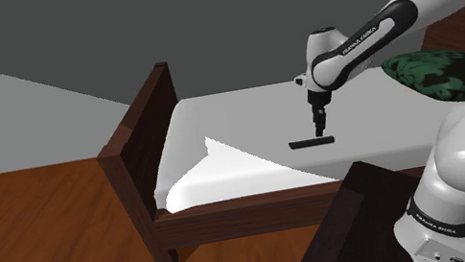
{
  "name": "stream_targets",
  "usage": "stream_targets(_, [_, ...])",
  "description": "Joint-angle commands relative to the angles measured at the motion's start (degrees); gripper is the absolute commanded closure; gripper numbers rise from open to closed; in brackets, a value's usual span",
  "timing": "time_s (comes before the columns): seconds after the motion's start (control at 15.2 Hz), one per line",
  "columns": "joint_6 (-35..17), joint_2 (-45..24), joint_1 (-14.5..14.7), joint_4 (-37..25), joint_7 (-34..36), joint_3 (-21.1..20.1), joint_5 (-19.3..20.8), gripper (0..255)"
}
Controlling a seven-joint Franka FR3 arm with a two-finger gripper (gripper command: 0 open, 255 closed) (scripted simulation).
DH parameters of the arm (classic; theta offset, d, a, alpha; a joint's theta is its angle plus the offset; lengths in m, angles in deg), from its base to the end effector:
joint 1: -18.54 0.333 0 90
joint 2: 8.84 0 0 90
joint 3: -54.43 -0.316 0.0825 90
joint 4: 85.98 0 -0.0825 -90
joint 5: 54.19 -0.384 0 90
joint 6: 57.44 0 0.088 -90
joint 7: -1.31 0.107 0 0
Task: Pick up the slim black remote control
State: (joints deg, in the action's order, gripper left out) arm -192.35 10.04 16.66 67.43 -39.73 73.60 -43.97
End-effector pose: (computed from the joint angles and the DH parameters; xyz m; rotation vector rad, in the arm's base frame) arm 0.3713 -0.1386 0.3349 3.0324 0.7623 -0.0203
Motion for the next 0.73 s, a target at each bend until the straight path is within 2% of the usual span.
stream_targets(0.0, [-4.8, -4.6, 0.4, -0.8, -3.9, 1.8, -0.3, 0])
stream_targets(0.2, [-11.2, -12.2, 1.4, -3.2, -10.7, 4.3, -2.9, 0])
stream_targets(0.33, [-15.0, -17.5, 1.9, -5.3, -16.2, 5.4, -6.2, 0])
stream_targets(0.53, [-19.7, -25.5, 1.4, -9.2, -25.7, 5.2, -13.2, 0])
stream_targets(0.66, [-20.8, -27.0, 0.7, -9.5, -26.9, 4.4, -14.5, 0])
